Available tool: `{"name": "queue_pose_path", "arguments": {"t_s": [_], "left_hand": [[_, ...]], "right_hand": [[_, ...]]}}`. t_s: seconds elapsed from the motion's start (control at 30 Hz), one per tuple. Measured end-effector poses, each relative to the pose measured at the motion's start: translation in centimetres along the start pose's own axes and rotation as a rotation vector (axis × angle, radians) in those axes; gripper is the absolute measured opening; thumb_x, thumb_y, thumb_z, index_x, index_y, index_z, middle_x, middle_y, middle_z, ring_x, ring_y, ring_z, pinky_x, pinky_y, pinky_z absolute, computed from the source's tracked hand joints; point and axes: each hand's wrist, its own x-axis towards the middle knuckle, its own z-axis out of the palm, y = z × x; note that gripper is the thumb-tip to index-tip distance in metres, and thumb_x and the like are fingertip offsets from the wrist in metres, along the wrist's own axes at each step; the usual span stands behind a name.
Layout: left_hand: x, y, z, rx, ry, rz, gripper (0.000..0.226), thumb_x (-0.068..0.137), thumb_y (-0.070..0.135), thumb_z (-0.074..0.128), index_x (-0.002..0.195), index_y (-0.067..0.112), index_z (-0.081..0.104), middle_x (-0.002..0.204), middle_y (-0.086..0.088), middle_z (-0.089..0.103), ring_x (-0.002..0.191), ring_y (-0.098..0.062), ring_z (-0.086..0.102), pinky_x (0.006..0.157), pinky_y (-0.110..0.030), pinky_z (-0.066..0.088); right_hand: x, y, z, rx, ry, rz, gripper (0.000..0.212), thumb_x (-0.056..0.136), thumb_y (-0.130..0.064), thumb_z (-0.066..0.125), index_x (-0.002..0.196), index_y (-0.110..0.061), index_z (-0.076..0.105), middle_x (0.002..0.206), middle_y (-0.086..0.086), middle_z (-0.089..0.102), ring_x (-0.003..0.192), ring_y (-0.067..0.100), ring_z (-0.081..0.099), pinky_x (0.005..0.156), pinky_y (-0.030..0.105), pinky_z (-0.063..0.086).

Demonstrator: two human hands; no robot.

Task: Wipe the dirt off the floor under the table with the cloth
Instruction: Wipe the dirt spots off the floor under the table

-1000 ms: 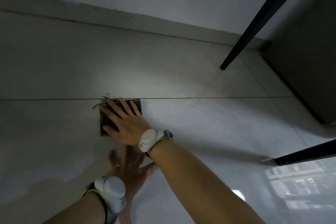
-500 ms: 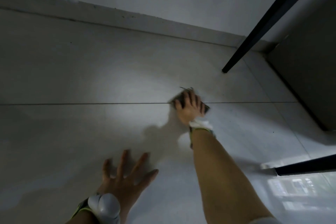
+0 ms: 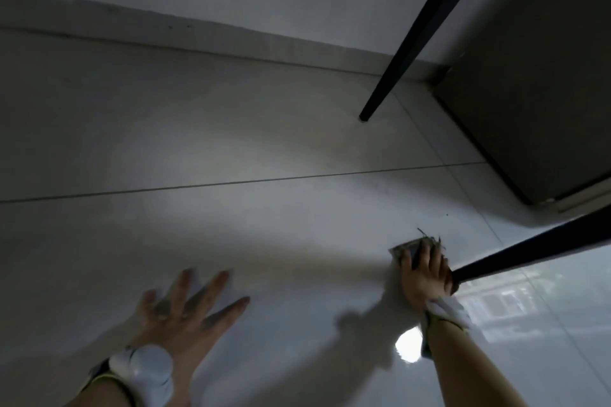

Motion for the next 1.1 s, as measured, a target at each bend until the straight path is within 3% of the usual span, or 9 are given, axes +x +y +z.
{"name": "queue_pose_path", "arguments": {"t_s": [0.07, 0.1, 0.13, 0.2, 0.53, 0.63, 0.77, 0.93, 1.1], "left_hand": [[-0.3, -0.3, -0.9, -0.012, -0.105, 0.036, 0.063, 0.087, 0.036, 0.044, 0.143, 0.053, 0.021, 0.158, 0.001, 0.035, 0.133, -0.057, 0.04, 0.085, -0.081, 0.036], [0.4, -0.8, -0.6, -0.068, -0.124, -0.001, 0.095, 0.079, 0.045, 0.063, 0.146, 0.057, -0.004, 0.166, 0.006, -0.002, 0.147, -0.053, 0.012, 0.099, -0.081, 0.023], [0.5, -1.1, -0.3, -0.078, -0.246, -0.015, 0.128, 0.065, 0.053, 0.078, 0.141, 0.057, -0.025, 0.158, 0.01, -0.033, 0.148, -0.049, -0.013, 0.108, -0.076, 0.011], [0.8, -1.4, -0.3, -0.036, -0.387, 0.008, 0.151, 0.049, 0.063, 0.085, 0.13, 0.057, -0.042, 0.144, 0.012, -0.053, 0.143, -0.047, -0.03, 0.111, -0.072, 0.006], [-0.2, -1.5, 1.0, -0.078, -0.322, -0.107, 0.155, 0.048, 0.059, 0.085, 0.121, 0.052, -0.051, 0.131, 0.003, -0.063, 0.137, -0.046, -0.04, 0.111, -0.074, -0.004], [-1.9, -0.4, 2.0, -0.047, -0.267, -0.156, 0.15, 0.063, 0.054, 0.082, 0.123, 0.039, -0.054, 0.124, 0.0, -0.068, 0.127, -0.04, -0.05, 0.113, -0.07, -0.007], [-4.8, 0.7, 2.0, 0.064, -0.217, -0.153, 0.122, 0.08, 0.061, 0.065, 0.147, 0.027, -0.032, 0.154, -0.012, -0.042, 0.143, -0.045, -0.032, 0.117, -0.064, -0.002], [-9.3, 0.5, 1.2, 0.188, -0.251, -0.026, 0.104, 0.088, 0.069, 0.042, 0.147, 0.025, -0.032, 0.146, -0.007, -0.047, 0.147, -0.038, -0.028, 0.12, -0.058, -0.002], [-14.8, -1.5, 1.5, 0.018, -0.367, -0.064, 0.107, 0.084, 0.076, 0.041, 0.14, 0.03, -0.039, 0.158, -0.003, -0.036, 0.147, -0.029, -0.029, 0.123, -0.048, 0.0]], "right_hand": [[-1.6, 1.6, 0.2, 0.037, 0.014, -0.006, 0.067, 0.103, -0.058, 0.027, 0.162, -0.03, 0.014, 0.171, -0.002, 0.007, 0.155, 0.025, 0.013, 0.126, 0.043, 0.007], [-2.3, 2.5, 0.4, 0.046, 0.019, -0.015, 0.067, 0.102, -0.06, 0.025, 0.162, -0.033, 0.012, 0.171, -0.003, 0.007, 0.155, 0.023, 0.012, 0.127, 0.043, 0.006], [-2.8, 3.6, 0.5, 0.053, 0.017, -0.017, 0.068, 0.101, -0.061, 0.024, 0.162, -0.034, 0.009, 0.171, -0.005, 0.006, 0.156, 0.023, 0.01, 0.127, 0.043, 0.004], [-3.9, 5.7, 0.8, 0.067, -0.007, -0.007, 0.07, 0.099, -0.064, 0.019, 0.162, -0.035, 0.005, 0.171, -0.006, 0.003, 0.157, 0.023, 0.006, 0.127, 0.044, 0.003], [-12.2, 4.9, 2.8, 0.155, 0.072, 0.231, 0.072, 0.099, -0.063, 0.016, 0.163, -0.03, 0.009, 0.172, 0.0, 0.005, 0.157, 0.028, 0.005, 0.126, 0.047, 0.0], [-15.9, 4.3, 3.3, 0.148, 0.051, 0.142, 0.071, 0.1, -0.061, 0.015, 0.163, -0.03, 0.004, 0.172, 0.001, 0.003, 0.157, 0.028, 0.002, 0.126, 0.048, -0.003], [-21.9, 2.9, 3.7, 0.107, 0.043, -0.043, 0.068, 0.102, -0.057, 0.015, 0.163, -0.029, 0.001, 0.172, 0.002, 0.002, 0.158, 0.03, -0.001, 0.127, 0.049, -0.004], [-29.8, -1.2, 3.4, 0.121, 0.013, -0.343, 0.067, 0.104, -0.054, 0.019, 0.163, -0.026, 0.0, 0.171, 0.004, -0.001, 0.158, 0.032, -0.004, 0.127, 0.052, -0.003], [-37.6, -6.7, 4.8, 0.177, -0.064, -0.747, 0.066, 0.106, -0.052, 0.023, 0.164, -0.024, 0.007, 0.172, 0.003, 0.002, 0.157, 0.034, -0.006, 0.125, 0.054, -0.004]]}}
